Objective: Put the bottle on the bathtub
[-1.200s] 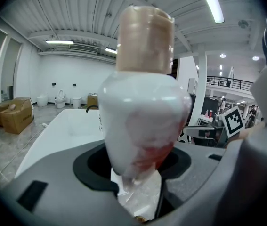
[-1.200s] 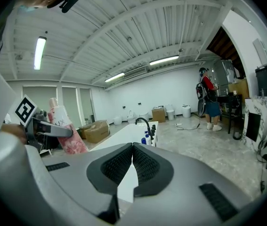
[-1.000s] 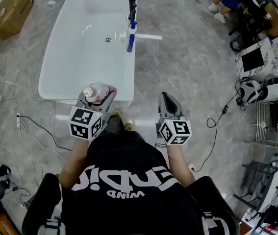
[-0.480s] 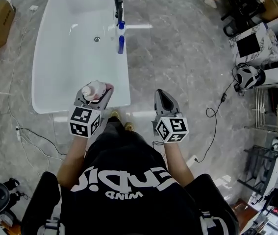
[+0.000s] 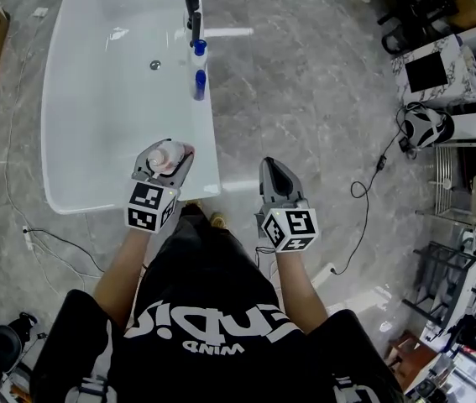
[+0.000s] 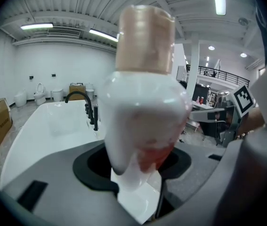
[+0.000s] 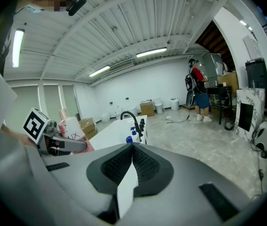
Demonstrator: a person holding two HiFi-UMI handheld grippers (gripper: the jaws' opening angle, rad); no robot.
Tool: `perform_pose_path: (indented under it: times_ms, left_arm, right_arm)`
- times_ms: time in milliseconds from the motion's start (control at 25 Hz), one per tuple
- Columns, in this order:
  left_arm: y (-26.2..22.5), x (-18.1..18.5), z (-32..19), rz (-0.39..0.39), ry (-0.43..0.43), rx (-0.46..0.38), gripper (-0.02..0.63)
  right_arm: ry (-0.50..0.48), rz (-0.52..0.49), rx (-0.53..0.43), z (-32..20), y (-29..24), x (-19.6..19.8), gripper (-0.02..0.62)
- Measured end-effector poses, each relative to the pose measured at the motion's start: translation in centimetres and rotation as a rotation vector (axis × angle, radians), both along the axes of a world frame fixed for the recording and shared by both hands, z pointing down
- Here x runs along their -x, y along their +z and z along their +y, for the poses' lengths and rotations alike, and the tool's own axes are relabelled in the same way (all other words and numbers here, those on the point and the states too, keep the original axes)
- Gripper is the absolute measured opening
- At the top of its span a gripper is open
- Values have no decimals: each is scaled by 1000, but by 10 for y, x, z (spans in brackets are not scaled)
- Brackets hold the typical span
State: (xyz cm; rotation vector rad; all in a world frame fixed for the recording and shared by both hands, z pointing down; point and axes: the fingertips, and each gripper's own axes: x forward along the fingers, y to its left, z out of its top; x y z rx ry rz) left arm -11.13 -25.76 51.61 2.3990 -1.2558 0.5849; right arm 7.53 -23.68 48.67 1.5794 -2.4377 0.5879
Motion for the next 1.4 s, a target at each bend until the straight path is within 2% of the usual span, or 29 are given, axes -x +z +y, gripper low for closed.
perform_pose_path:
  times_ms: [520, 800, 1400]
  left_arm:
    - [111, -17, -79, -31, 27, 33, 235]
    - [163, -29, -109, -94, 51, 20, 235]
    - [217, -47, -136, -150, 83, 61, 235]
  right_arm:
    - [53, 12, 63, -31, 46, -4, 25]
    - [70, 20, 100, -33, 66, -10, 25]
    - [76, 38, 161, -23, 96, -15, 25]
